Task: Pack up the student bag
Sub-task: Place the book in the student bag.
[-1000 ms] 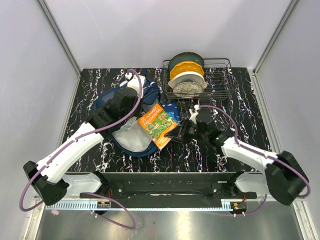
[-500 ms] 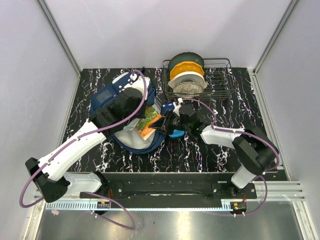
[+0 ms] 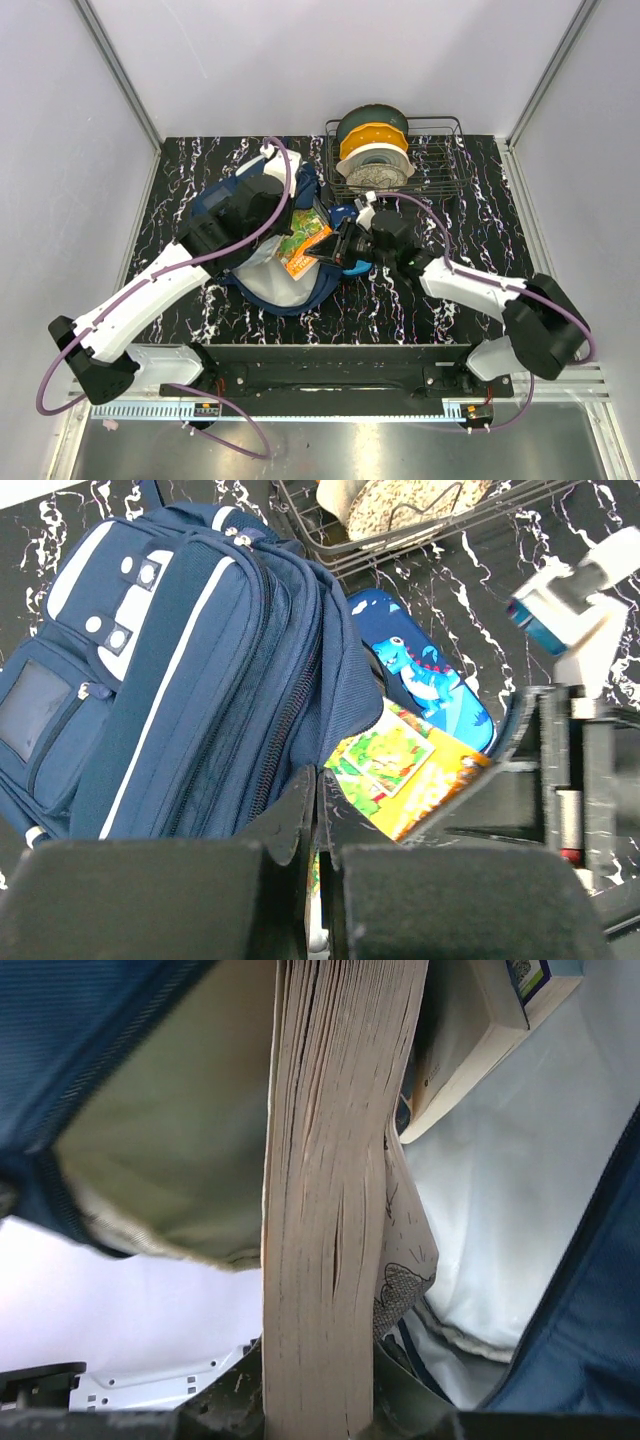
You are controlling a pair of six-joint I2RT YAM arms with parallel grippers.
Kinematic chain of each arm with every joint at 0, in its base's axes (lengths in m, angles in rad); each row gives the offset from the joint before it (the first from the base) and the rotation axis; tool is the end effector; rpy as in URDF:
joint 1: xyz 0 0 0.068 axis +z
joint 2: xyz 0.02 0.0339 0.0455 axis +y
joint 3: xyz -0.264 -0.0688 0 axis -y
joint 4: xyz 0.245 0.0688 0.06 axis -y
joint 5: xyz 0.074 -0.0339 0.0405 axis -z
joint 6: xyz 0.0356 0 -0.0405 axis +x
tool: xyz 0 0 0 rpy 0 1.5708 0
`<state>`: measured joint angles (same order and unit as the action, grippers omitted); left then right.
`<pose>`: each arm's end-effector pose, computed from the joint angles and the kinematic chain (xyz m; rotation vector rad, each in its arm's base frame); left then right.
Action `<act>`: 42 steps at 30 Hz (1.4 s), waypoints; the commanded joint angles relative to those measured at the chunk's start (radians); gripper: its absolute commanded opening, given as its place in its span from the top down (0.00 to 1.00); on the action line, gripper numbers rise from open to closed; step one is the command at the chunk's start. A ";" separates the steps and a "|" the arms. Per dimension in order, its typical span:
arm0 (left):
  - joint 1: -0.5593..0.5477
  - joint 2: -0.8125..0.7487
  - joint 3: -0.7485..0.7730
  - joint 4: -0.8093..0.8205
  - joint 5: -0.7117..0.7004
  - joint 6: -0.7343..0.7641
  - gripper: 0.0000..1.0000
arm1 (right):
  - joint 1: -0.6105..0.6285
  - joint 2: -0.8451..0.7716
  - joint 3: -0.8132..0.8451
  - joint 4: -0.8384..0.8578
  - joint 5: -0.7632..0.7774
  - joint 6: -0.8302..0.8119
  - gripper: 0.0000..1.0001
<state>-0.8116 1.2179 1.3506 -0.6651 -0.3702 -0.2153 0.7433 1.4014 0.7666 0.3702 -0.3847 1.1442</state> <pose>0.1856 -0.1768 0.3987 0.3946 2.0347 -0.2424 0.2204 0.2207 0.2488 0.1140 2.1688 1.5763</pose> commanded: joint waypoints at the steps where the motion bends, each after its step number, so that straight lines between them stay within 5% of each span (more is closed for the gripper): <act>1: -0.015 -0.035 0.105 0.130 0.042 -0.027 1.00 | 0.004 0.060 0.102 0.122 -0.078 0.029 1.00; 7: -0.014 -0.066 0.073 0.113 -0.032 -0.013 1.00 | 0.004 -0.134 0.037 -0.034 0.116 -0.066 1.00; 12: -0.014 -0.074 0.059 0.127 -0.038 -0.016 1.00 | 0.002 -0.323 0.023 -0.337 0.305 -0.222 1.00; 15: -0.014 -0.070 0.061 0.128 -0.035 -0.013 1.00 | 0.001 -0.384 -0.009 -0.363 0.282 -0.225 1.00; 32: -0.014 -0.083 0.068 0.134 0.039 -0.016 1.00 | 0.002 0.112 0.092 0.209 -0.078 0.041 1.00; 42: -0.014 -0.072 0.068 0.145 0.102 -0.053 1.00 | 0.005 0.425 0.249 0.292 0.096 0.207 0.95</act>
<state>-0.8196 1.1969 1.3682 -0.6651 -0.3248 -0.2329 0.7460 1.7535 0.9424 0.4652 -0.3859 1.2446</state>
